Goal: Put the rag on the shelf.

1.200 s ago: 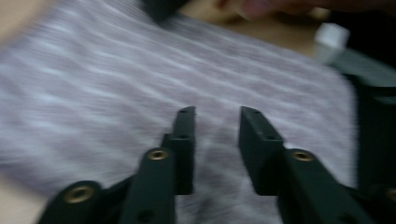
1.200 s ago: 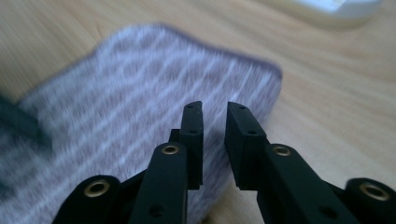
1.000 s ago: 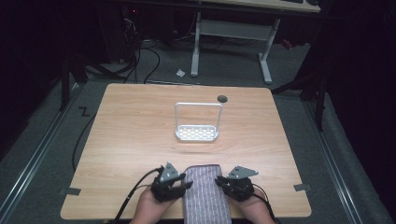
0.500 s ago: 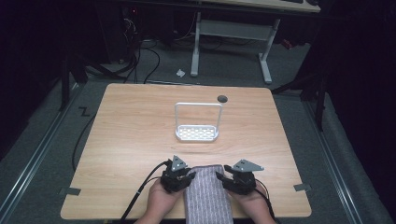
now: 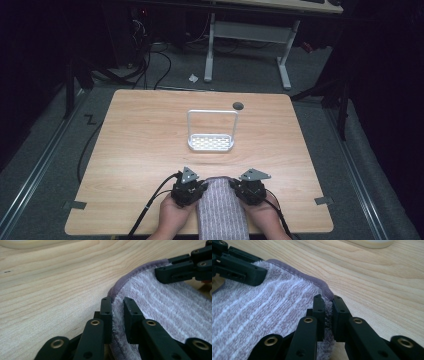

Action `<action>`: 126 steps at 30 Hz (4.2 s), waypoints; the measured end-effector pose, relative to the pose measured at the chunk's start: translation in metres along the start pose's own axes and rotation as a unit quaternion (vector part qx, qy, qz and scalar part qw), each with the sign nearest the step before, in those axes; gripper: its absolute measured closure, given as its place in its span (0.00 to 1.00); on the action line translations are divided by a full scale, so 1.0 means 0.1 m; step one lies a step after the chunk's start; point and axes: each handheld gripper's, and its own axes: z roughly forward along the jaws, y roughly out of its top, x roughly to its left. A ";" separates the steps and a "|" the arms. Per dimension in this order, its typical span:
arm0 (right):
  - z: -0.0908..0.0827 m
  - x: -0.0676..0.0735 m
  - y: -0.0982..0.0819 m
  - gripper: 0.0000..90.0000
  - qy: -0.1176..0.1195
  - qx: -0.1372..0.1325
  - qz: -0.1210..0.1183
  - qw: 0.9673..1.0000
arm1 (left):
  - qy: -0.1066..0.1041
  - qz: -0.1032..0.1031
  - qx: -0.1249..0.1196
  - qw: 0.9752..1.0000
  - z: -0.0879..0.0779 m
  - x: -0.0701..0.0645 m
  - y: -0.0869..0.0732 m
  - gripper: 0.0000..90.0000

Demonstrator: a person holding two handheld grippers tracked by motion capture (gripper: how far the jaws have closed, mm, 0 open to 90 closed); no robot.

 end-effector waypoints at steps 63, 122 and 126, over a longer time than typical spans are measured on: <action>-1.02 0.08 1.24 0.94 -0.071 -0.320 -0.032 0.944 | 0.068 0.088 -0.285 0.952 -0.99 -0.29 1.33 0.89; -0.61 -0.42 2.27 0.95 -0.061 -0.323 0.009 0.944 | 0.103 0.090 -0.273 0.952 -0.77 0.45 2.30 0.88; -0.53 -0.43 2.31 0.95 -0.063 -0.320 0.007 0.945 | 0.109 0.089 -0.270 0.952 -0.77 0.49 2.33 0.88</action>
